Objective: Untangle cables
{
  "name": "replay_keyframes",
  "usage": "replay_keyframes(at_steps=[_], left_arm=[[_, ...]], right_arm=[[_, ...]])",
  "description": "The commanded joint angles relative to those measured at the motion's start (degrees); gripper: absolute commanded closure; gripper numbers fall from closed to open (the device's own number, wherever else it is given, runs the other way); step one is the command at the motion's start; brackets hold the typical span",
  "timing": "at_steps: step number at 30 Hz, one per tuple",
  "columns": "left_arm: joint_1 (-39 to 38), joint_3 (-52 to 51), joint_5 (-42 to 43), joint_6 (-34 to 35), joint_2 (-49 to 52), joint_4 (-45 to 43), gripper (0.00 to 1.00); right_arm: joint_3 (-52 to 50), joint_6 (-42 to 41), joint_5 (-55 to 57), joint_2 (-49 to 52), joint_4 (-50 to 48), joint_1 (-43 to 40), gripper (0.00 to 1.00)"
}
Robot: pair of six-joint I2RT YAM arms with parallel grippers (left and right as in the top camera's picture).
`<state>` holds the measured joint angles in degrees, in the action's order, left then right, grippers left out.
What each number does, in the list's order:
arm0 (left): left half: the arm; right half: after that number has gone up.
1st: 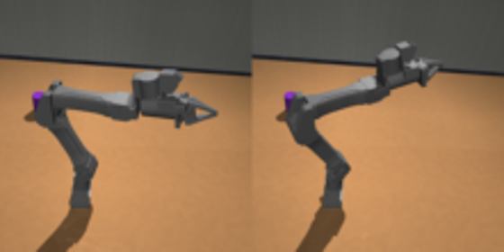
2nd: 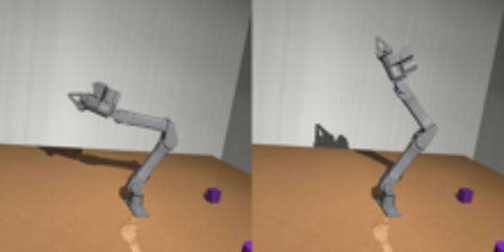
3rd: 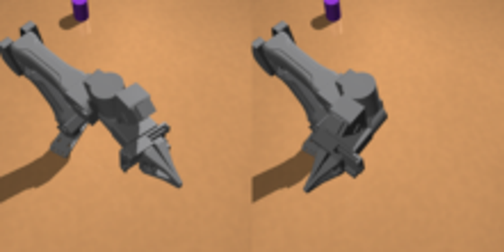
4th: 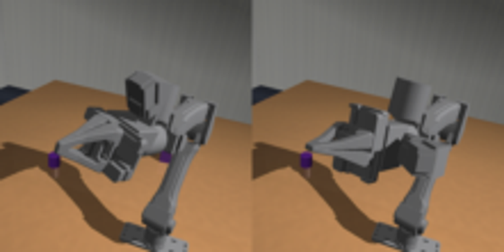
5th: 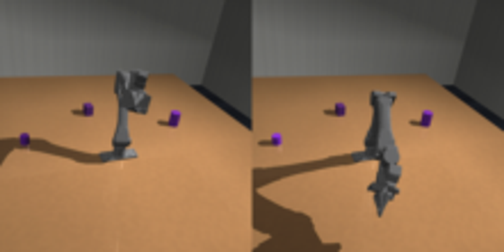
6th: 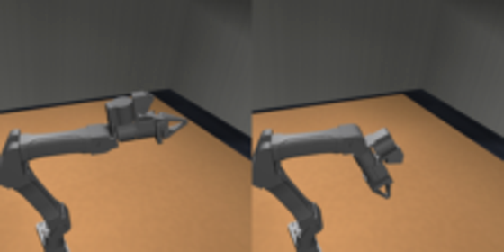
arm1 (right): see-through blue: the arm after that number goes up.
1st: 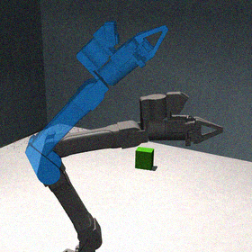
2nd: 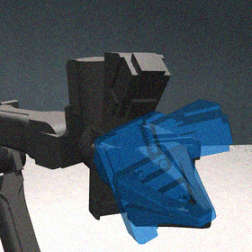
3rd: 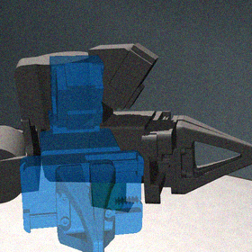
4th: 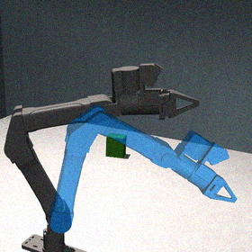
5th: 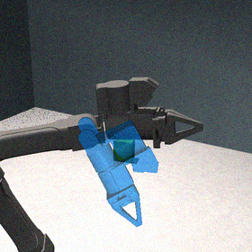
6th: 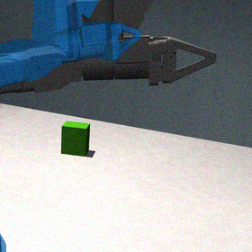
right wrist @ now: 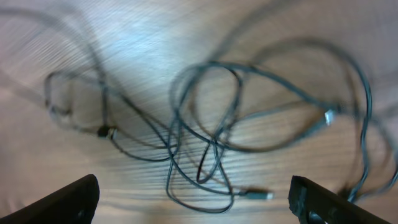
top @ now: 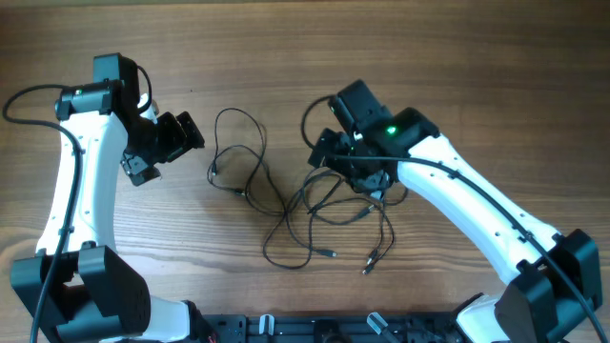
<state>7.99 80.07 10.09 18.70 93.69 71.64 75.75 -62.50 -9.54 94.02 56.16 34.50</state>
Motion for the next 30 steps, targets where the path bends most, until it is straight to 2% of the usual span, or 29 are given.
replay_keyframes(at_steps=[1,6,9,11,12,14,15,18,21,22,30], left_arm=[[0.1,-0.3,-0.3,-2.5,-1.1,0.6,0.0],[0.1,-0.3,-0.3,-2.5,-1.1,1.4,0.0],[0.1,-0.3,-0.3,-2.5,-1.1,2.1,0.0],[0.1,-0.3,-0.3,-3.1,-1.1,2.3,0.0],[0.1,-0.3,-0.3,-3.3,-1.1,2.3,0.0],[0.1,-0.3,-0.3,-3.3,-1.1,2.4,0.0],[0.1,-0.3,-0.3,-3.3,-1.1,2.4,0.0],[0.1,-0.3,-0.3,-3.3,-1.1,2.6,0.0],[0.1,-0.3,-0.3,-3.3,-1.1,2.9,0.0],[0.1,-0.3,-0.3,-3.3,-1.1,3.0,0.0],[0.1,-0.3,-0.3,-5.0,-1.1,3.5,0.0]], right_arm=[[-4.1,-15.6,-1.0,0.4,-1.6,1.0,0.0],[-10.3,-15.6,-0.8,0.4,-8.7,3.9,0.0],[-13.6,-15.4,-0.3,0.4,-13.3,5.1,0.07],[-15.0,-15.5,1.1,0.5,-14.2,5.6,0.28],[-15.3,-15.4,1.6,0.5,-14.7,5.7,0.44],[-16.3,-13.7,3.2,0.5,-16.2,5.8,0.85],[-16.5,-10.9,4.0,0.5,-17.6,5.8,0.96],[-16.5,-2.0,4.8,0.5,-22.1,5.8,0.96],[-15.7,22.3,0.5,0.1,-32.0,5.8,0.95],[-14.7,25.8,-0.5,-0.4,-32.0,5.8,0.95],[6.0,32.6,-0.9,-13.1,-22.4,5.5,0.96]])
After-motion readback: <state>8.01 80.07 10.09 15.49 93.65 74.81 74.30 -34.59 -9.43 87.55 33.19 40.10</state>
